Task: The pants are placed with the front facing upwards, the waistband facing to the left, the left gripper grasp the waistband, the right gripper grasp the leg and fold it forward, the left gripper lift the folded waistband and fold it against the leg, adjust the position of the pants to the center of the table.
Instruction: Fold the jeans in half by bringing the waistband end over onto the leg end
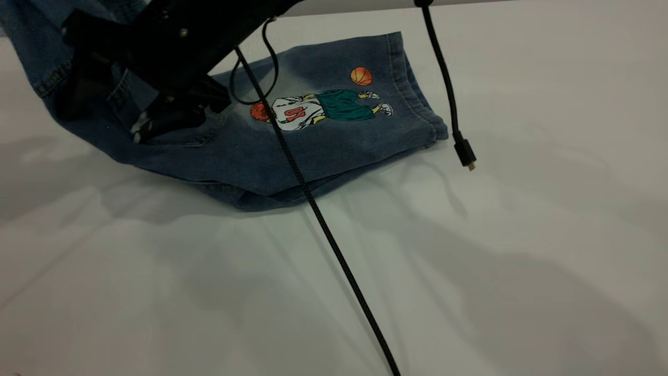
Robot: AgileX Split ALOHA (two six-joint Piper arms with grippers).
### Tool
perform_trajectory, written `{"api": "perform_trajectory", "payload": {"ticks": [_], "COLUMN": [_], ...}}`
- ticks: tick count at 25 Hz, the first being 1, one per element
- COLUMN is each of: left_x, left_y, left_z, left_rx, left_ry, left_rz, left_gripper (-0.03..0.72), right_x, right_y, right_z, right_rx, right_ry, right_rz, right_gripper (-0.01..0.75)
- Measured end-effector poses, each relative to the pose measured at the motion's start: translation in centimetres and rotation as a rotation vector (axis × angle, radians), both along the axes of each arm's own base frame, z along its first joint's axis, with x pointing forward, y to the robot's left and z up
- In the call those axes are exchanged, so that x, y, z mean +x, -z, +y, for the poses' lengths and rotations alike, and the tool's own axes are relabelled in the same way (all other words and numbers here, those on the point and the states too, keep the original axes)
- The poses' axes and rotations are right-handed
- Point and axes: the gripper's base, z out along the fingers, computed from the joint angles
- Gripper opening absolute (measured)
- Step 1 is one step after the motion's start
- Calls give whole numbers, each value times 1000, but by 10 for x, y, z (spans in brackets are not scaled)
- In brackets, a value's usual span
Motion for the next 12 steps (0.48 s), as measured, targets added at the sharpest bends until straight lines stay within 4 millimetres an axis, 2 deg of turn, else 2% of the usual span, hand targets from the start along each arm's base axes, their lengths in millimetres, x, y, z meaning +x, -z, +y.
{"api": "perform_trajectory", "payload": {"ticks": [4,8,12], "left_x": [-4,-5,-7], "left_y": [-9,-12,-15], "left_z": [-1,-1,-3], "left_rx": [19,23,16], "left_ry": [6,10,17], "left_rz": [-26,-27,-29], "left_gripper": [136,136,136], "right_x": [3,22,42], "right_y": [-1,-7,-5], "right_z": [-9,-34,-63], "right_rx": [-22,-36,-75], "right_ry": [-54,-50,-41], "right_rz": [-12,-9,-10], "right_gripper": [540,538,512]}}
